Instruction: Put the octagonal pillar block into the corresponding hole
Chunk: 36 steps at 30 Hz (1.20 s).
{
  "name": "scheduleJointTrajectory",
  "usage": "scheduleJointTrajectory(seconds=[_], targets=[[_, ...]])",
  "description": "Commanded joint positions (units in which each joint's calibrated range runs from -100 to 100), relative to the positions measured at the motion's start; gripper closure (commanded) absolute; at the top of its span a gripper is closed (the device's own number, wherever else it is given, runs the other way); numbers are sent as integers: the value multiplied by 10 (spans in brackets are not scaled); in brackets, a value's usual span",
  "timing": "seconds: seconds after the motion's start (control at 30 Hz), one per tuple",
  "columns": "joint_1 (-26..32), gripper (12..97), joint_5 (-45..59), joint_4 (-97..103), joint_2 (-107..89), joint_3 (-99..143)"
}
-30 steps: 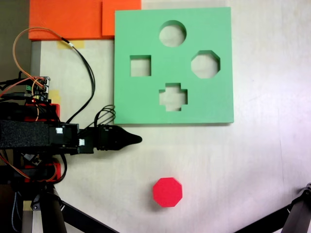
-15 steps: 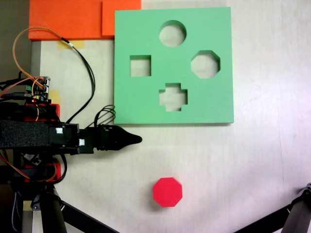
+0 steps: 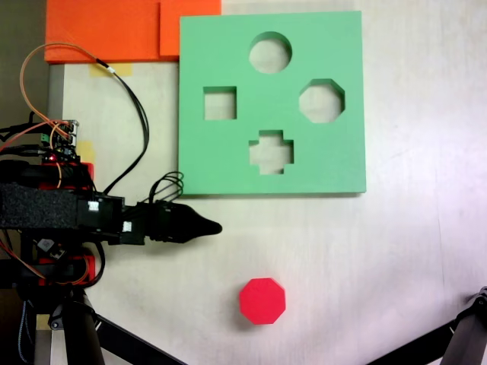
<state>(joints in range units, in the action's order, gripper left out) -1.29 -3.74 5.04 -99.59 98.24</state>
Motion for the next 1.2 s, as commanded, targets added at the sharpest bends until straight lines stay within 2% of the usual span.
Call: scheduleJointTrajectory(seconds=[0.0, 0.07, 0.2, 0.33, 0.4, 0.67, 0.87, 0.93, 1.07, 1.17], targets=[[-13, 592, -94, -9, -4, 18], [-33, 600, -178, 29, -4, 18], [-88, 669, -222, -10, -4, 2], [-107, 672, -312, -350, -4, -235], [-116, 672, -337, -491, 57, -356], [-130, 706, -358, -778, 277, -647], [-128, 705, -358, -828, 323, -745], [-128, 650, -354, -868, 374, -809], [-117, 437, -354, -890, 440, -886], [-108, 340, -354, -892, 486, -925]])
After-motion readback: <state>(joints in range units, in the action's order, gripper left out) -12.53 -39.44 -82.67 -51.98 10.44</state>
